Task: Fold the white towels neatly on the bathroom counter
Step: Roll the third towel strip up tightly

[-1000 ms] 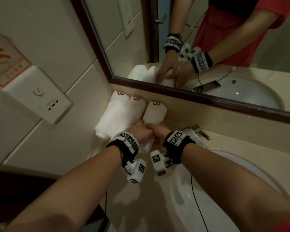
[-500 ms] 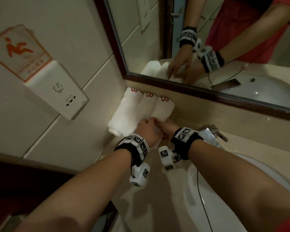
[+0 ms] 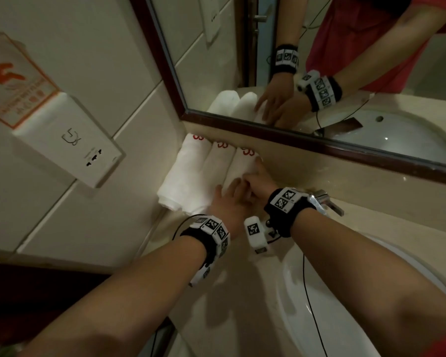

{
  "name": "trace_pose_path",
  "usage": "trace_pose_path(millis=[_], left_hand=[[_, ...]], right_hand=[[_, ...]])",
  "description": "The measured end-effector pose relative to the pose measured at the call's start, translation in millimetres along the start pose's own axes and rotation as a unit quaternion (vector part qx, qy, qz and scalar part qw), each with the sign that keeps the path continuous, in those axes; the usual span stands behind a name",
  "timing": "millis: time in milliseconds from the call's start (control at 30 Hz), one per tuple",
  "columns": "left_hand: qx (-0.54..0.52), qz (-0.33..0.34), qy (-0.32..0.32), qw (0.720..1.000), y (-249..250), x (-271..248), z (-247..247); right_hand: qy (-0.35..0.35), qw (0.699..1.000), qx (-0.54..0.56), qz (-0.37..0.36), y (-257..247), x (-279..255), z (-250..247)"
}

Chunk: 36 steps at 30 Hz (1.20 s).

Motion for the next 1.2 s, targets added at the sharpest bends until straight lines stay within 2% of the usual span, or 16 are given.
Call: trace_pose_path(millis=[100,267,600,767,867,967,1033,1100,1133,1200], left_hand=[[0.017,0.009,-0.010,1.000,-8.7,1.2,8.2],[0.038,-0.008,-0.016,0.999,-26.2,1.7,12.1],[0.040,-0.017,-0.031,0.999,-57.1,-1.3,6.8],[0.042,-0.019,-0.035,0.998,-55.6,-1.4,5.3],[0.013,-0.002,-0.007,1.000,-51.1,-1.3,5.0],[-0.052,0.008,0.062,0.997,-49.7,-1.2,2.1],[-0.081,0.006,0.117,0.990,-52.2,0.0,-1.3],[-0.103,-0.021,0.164,0.981,-58.0,2.6,-3.5],[-0.117,-0.051,0.185,0.974,-62.2,5.2,-3.4],[-0.154,-0.127,0.213,0.956,-73.1,12.0,-1.9]], right_hand=[[-0.019,0.999,-0.043,-0.017,1.5,8.2,5.7],[-0.002,0.999,-0.046,-0.027,-3.2,11.6,18.3],[-0.002,0.999,-0.021,-0.046,-4.2,31.2,46.7],[0.000,0.999,-0.003,-0.047,-2.8,32.0,46.0],[0.016,0.999,-0.016,-0.038,-4.3,30.0,40.2],[0.004,0.996,-0.074,-0.054,-3.7,24.4,32.4],[-0.015,0.985,-0.147,-0.089,-3.8,17.8,26.8],[-0.025,0.959,-0.249,-0.132,-0.1,14.1,21.1],[-0.031,0.933,-0.323,-0.153,1.8,11.6,19.1],[-0.050,0.858,-0.468,-0.205,6.3,7.6,19.4]])
Point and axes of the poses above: each hand's wrist, its own x-axis towards the middle knuckle, its own z-axis out of the palm, y = z × x, the point moved 1 cm from there along x, towards the middle knuckle, and after that the axes turned 8 degrees about -z, right-handed, at the moved point
